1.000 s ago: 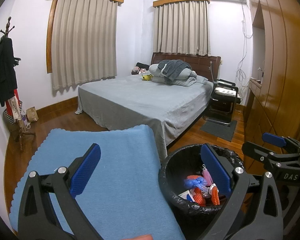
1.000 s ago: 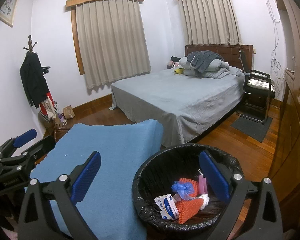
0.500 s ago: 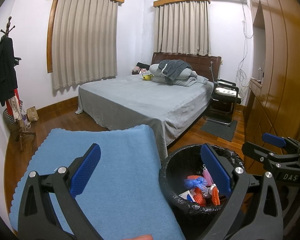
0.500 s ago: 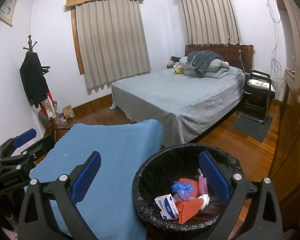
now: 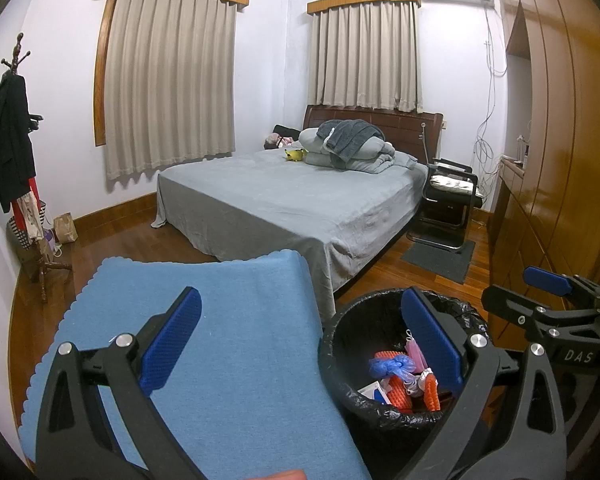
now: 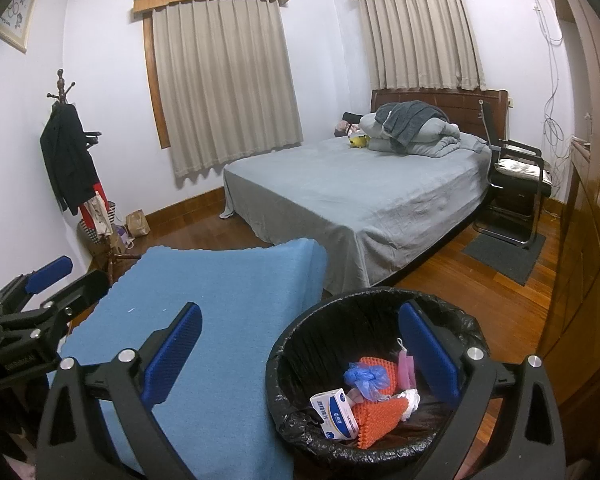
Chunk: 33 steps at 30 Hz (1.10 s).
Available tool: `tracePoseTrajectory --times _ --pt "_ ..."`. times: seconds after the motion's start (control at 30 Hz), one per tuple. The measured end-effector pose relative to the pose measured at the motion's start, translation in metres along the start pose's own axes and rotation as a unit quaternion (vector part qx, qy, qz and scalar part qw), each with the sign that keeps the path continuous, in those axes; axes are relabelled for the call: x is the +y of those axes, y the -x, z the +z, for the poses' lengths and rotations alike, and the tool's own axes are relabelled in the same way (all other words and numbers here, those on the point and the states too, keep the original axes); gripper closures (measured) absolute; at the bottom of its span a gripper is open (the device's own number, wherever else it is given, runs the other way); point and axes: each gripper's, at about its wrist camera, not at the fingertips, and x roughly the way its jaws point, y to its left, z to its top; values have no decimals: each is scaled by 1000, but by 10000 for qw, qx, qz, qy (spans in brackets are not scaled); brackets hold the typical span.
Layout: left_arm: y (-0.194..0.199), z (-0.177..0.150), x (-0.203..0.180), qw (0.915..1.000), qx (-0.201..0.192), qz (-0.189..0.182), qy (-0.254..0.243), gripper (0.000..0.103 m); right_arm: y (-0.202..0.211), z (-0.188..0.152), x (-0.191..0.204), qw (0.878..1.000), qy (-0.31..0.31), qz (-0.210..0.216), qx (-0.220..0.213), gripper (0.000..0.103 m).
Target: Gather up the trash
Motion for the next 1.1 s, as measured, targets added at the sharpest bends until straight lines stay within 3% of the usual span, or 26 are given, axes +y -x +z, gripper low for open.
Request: tracePoseTrajectory --times 1.1 --pt "0 1 -1 10000 3 -6 3 6 -1 1 2 10000 0 1 17 6"
